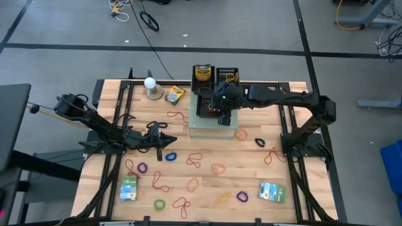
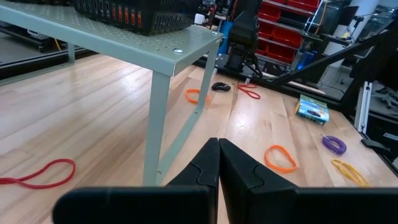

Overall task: Pick & Place Office Desk Supplies
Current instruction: Put the green spring keychain into the bottom black bin on the shelf, then put the blue spring keychain into the bottom black bin on the shelf

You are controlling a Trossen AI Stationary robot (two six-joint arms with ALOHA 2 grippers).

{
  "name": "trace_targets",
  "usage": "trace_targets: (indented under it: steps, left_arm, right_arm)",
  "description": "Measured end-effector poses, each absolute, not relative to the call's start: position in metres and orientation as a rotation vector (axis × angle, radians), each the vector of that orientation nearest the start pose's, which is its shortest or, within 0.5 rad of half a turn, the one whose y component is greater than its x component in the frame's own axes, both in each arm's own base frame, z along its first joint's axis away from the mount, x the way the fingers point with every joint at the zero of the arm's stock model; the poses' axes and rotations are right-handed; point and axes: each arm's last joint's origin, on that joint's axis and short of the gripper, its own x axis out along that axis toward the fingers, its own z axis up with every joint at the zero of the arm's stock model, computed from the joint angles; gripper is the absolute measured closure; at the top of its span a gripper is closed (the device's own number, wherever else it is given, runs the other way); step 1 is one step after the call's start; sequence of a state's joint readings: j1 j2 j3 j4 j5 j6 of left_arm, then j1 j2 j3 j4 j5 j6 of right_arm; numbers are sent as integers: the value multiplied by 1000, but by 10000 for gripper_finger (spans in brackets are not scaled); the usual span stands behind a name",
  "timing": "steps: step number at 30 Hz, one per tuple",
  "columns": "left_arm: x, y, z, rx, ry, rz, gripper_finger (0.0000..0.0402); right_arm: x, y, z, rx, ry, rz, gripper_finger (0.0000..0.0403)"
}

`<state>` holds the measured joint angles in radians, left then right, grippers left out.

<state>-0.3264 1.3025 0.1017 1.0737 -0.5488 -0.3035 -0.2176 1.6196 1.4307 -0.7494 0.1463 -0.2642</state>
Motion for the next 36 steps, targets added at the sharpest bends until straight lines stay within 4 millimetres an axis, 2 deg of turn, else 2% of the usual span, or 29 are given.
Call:
trace_targets:
  steps: [5, 9, 13, 17, 21, 23, 31, 36]
  left_arm:
    - [181, -45, 140, -255, 80, 238, 392]
    - [181, -45, 140, -257, 80, 238, 392]
    - [181, -45, 140, -260, 80, 238, 392]
    - [181, -45, 139, -259, 86, 239, 392]
    - [181, -45, 139, -254, 82, 239, 392]
    - [181, -45, 140, -259, 77, 238, 392]
    - [183, -47, 144, -241, 57, 226, 389]
    - [195, -51, 157, -221, 22, 194, 390]
  right_arm:
    - [335, -78, 305, -180, 948, -256, 254]
    - [328, -69, 326, -202, 925, -287, 232]
    - [310, -45, 353, -215, 841, -246, 256]
    - [290, -20, 355, -182, 772, -197, 316]
    - [273, 7, 335, -126, 694, -139, 383]
    - [266, 20, 319, -90, 651, -104, 396]
    - [248, 62, 255, -25, 432, -29, 377]
    - [240, 72, 231, 13, 276, 19, 376]
